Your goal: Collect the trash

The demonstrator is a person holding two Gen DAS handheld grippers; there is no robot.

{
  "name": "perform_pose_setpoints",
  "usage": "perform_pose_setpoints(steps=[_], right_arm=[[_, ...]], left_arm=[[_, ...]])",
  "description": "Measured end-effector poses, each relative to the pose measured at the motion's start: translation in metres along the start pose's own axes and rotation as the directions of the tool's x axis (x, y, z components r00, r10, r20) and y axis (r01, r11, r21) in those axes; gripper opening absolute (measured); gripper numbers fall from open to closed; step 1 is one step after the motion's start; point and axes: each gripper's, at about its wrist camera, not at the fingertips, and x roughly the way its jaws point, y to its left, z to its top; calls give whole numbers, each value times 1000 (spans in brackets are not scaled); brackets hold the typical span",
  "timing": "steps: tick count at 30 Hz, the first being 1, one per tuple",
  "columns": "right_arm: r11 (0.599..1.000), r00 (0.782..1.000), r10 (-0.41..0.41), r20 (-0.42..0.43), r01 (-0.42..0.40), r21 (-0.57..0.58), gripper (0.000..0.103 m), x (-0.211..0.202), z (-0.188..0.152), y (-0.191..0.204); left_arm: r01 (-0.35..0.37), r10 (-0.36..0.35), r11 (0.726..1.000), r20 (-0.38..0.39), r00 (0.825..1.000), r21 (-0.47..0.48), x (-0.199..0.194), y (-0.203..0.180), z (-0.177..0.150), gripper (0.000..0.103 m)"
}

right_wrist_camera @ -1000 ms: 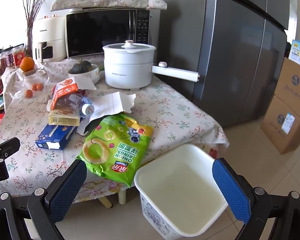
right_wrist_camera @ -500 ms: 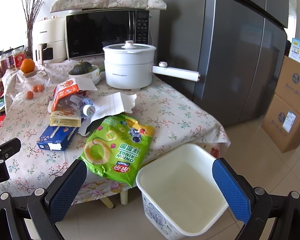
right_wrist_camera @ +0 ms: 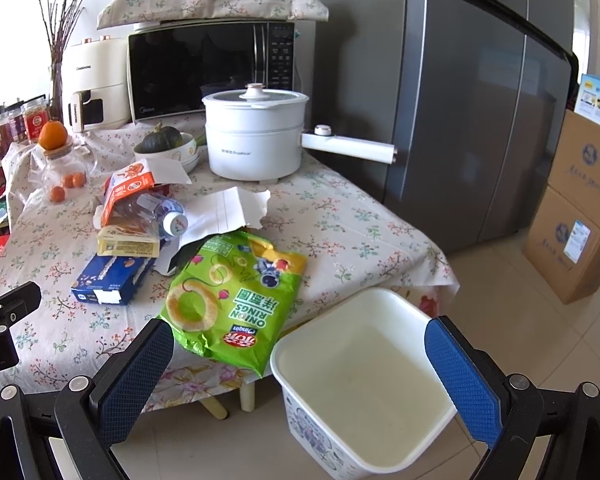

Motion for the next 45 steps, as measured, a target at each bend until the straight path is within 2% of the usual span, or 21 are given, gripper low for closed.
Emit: perform_pose_setpoints(steps=[45], right_arm=[[1000, 1000, -7, -9, 7, 10, 103, -4, 3, -3]], left_arm=[[1, -1, 1000, -4, 1000, -8, -1, 6, 0, 103]])
